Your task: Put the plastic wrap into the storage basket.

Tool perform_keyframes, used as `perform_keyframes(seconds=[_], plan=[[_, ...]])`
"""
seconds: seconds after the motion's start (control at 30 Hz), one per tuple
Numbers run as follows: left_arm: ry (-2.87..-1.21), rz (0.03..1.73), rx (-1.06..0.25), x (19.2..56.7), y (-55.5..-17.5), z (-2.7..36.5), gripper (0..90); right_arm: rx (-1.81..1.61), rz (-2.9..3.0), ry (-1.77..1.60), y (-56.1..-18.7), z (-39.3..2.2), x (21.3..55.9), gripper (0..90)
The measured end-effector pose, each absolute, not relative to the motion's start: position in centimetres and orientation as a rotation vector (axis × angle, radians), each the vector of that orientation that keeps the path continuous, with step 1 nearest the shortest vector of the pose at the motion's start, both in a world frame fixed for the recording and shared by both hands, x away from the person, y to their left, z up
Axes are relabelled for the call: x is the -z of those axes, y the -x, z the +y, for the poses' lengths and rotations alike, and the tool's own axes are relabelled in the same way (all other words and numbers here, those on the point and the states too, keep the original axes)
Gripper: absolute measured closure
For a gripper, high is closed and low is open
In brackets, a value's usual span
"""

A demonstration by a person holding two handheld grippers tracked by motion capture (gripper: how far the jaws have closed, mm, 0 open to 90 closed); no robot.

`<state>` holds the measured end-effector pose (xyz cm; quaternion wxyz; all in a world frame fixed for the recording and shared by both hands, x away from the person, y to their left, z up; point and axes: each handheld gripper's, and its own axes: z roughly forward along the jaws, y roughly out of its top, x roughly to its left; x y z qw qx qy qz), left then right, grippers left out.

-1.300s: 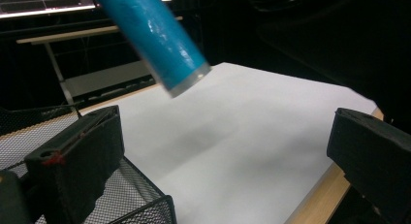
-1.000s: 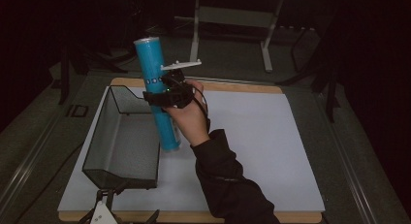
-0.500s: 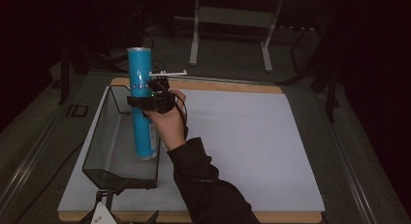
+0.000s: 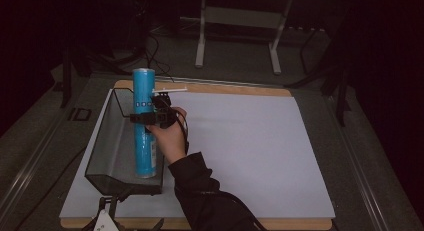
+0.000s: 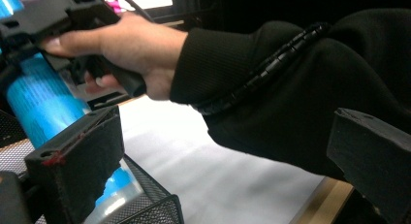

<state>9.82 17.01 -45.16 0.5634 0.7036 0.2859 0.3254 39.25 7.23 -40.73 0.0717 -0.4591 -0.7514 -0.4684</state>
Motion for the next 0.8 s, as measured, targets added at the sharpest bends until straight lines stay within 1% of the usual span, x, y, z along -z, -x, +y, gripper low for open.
perform_keyframes(seconds=[0.13, 0.4, 0.6, 0.8], plan=[[-1.655, 0.669, -0.765, 45.2, -9.8, 17.0, 0.2, 1.36, -2.345, 1.4, -38.8, 7.5, 41.4, 32.0], [-1.657, 0.668, -0.761, 45.2, -9.8, 16.9, 0.2, 1.27, -2.291, 1.439, -38.3, 7.0, 42.7, 31.9], [-1.662, 0.669, -0.758, 45.2, -9.8, 16.9, 0.2, 1.253, -2.292, 1.476, -38.3, 6.8, 43.2, 31.9], [-1.66, 0.666, -0.76, 45.2, -9.8, 16.9, 0.2, 1.28, -2.256, 1.544, -38.4, 7.3, 44.7, 31.7]])
